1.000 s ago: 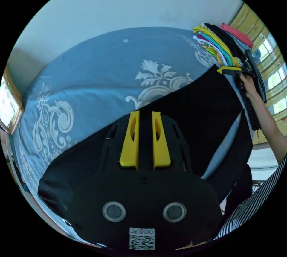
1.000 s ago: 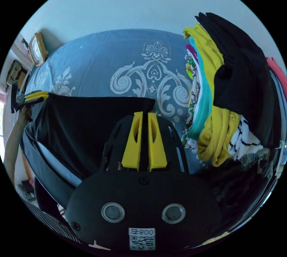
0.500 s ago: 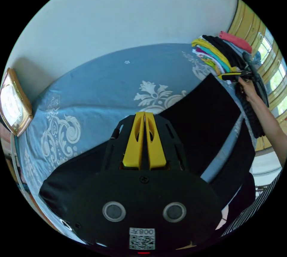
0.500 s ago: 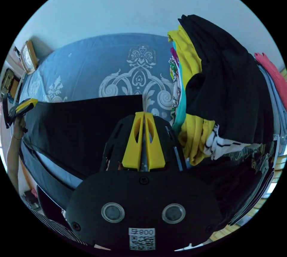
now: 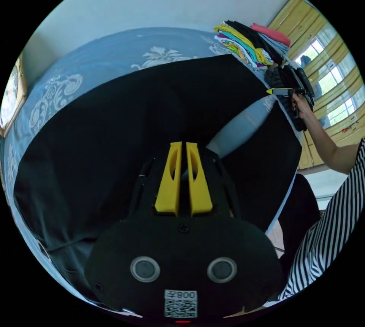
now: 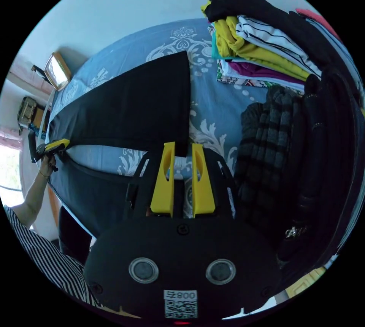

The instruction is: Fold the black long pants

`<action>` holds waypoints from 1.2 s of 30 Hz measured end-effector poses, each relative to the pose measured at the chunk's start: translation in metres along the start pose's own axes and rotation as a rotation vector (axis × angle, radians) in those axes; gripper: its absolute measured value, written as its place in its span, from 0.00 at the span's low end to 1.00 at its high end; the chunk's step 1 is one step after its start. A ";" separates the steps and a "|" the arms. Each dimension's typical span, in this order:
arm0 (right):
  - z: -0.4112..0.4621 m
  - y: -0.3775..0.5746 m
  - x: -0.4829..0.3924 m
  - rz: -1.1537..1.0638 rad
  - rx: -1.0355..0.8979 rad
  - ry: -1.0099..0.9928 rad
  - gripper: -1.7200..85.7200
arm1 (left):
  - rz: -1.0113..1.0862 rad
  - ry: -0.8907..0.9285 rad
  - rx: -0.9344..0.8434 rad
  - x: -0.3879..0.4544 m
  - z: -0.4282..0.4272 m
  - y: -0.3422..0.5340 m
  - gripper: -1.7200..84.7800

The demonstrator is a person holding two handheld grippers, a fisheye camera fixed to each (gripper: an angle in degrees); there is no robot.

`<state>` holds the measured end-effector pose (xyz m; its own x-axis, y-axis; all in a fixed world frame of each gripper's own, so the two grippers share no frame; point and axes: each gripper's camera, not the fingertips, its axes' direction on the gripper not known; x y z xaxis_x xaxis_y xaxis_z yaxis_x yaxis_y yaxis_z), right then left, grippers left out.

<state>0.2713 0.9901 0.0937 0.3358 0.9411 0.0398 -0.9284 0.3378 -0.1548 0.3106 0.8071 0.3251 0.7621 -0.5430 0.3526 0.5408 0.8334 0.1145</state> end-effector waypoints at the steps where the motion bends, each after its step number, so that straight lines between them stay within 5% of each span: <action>1: -0.005 0.000 0.000 -0.014 0.006 -0.015 0.07 | -0.001 -0.001 -0.007 0.001 -0.001 0.001 0.03; 10: -0.024 0.006 0.029 0.060 -0.002 -0.053 0.03 | 0.038 0.031 -0.031 0.012 -0.032 0.045 0.02; 16: -0.055 0.038 0.045 0.200 -0.001 0.031 0.02 | -0.188 -0.111 0.003 -0.014 -0.078 0.101 0.02; 18: -0.070 0.057 0.043 0.218 0.006 -0.059 0.02 | -0.283 -0.007 -0.008 -0.029 -0.091 0.126 0.02; 36: -0.137 0.268 -0.135 0.076 -0.100 -0.282 0.02 | -0.443 0.137 0.208 0.003 -0.273 0.440 0.02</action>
<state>-0.0009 0.9521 -0.0885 0.1954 0.9354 0.2948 -0.9242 0.2761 -0.2637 0.6482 1.1440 0.1232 0.5227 -0.8460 0.1049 0.7510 0.5152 0.4130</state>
